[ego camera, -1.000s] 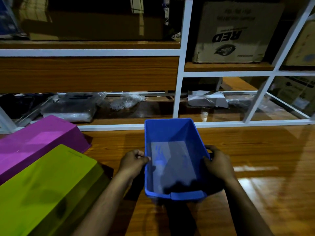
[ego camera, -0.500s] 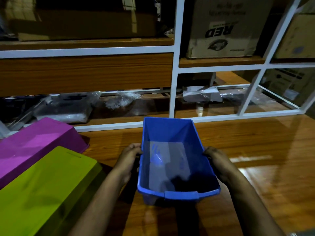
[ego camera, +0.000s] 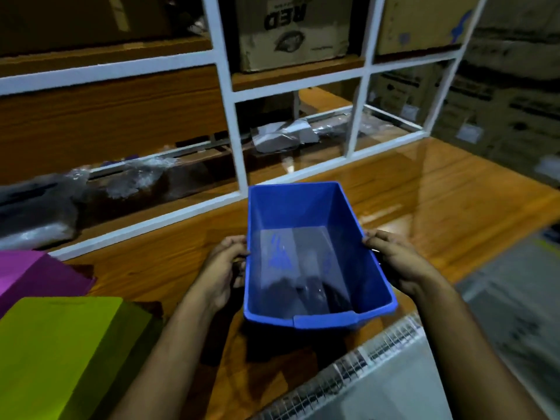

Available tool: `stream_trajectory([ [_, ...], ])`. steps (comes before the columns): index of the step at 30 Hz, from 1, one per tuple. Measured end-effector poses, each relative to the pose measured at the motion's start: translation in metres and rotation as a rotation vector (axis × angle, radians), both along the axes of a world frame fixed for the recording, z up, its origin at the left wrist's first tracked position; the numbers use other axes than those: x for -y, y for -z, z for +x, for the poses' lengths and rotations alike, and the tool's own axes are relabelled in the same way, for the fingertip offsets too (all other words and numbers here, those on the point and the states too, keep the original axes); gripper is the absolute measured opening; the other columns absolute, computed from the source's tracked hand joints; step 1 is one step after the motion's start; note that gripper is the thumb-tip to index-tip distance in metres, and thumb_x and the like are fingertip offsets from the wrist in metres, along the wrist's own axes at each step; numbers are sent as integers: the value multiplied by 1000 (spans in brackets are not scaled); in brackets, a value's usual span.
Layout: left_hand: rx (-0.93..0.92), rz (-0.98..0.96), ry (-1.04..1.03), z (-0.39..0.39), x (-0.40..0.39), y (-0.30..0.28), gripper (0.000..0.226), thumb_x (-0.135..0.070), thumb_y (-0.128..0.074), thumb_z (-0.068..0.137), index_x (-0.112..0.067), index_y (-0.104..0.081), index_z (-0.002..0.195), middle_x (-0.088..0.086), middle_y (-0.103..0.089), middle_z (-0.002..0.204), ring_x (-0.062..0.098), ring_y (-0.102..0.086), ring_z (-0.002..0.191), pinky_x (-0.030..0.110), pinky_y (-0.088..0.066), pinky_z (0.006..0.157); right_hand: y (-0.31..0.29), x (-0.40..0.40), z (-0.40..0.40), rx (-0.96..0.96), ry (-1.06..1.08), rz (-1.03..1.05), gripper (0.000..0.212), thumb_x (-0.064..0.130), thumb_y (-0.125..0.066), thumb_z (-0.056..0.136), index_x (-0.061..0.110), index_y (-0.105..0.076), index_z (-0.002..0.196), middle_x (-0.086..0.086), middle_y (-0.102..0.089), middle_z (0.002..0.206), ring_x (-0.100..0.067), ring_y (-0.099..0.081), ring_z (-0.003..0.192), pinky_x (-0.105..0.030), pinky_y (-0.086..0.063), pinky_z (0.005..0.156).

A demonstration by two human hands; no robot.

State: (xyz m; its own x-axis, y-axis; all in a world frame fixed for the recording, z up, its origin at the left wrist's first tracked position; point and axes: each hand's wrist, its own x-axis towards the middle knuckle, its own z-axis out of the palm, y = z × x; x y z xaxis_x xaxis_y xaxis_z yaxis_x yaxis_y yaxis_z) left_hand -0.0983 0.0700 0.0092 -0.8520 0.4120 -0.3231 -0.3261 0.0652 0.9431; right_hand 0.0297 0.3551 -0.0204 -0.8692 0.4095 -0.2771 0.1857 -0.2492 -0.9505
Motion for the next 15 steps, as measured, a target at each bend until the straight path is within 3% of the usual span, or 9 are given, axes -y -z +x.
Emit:
stream_trajectory([
  [3, 16, 22, 74, 7, -35, 2, 30, -4, -47, 89, -9, -60, 115, 9, -59, 86, 16, -46, 62, 21, -32, 41, 1, -25, 35, -16, 65, -18, 24, 11, -52, 96, 19, -73, 87, -10, -71, 95, -19, -66, 78, -31, -53, 72],
  [5, 21, 20, 130, 15, -62, 3, 27, -5, -48, 88, -13, -62, 110, 6, -63, 84, 15, -50, 63, 23, -36, 47, 1, -42, 59, -20, 128, -33, 28, 11, -53, 96, 21, -76, 84, -9, -73, 93, -20, -67, 78, -32, -54, 73],
  [9, 23, 26, 263, 39, -131, 1, 27, -2, -46, 88, -13, -61, 107, 2, -65, 78, 7, -51, 48, 21, -39, 47, 4, -89, 113, -30, 277, -52, 19, 14, -54, 96, 16, -73, 99, -19, -70, 105, -31, -62, 88, -35, -55, 74],
  [13, 17, 10, 387, 69, -217, -1, 28, -4, -45, 91, -12, -63, 111, 7, -65, 86, 10, -52, 53, 29, -46, 53, 7, -149, 171, -66, 379, -59, 24, 16, -56, 95, 10, -68, 114, -24, -66, 121, -42, -57, 109, -59, -41, 101],
  [15, 19, 22, 449, 85, -258, -4, 28, -6, -46, 93, -11, -64, 113, 10, -66, 93, 14, -57, 63, 32, -52, 57, 7, -181, 199, -70, 422, -42, 24, 17, -57, 94, 11, -69, 114, -23, -67, 120, -46, -57, 115, -63, -36, 103],
])
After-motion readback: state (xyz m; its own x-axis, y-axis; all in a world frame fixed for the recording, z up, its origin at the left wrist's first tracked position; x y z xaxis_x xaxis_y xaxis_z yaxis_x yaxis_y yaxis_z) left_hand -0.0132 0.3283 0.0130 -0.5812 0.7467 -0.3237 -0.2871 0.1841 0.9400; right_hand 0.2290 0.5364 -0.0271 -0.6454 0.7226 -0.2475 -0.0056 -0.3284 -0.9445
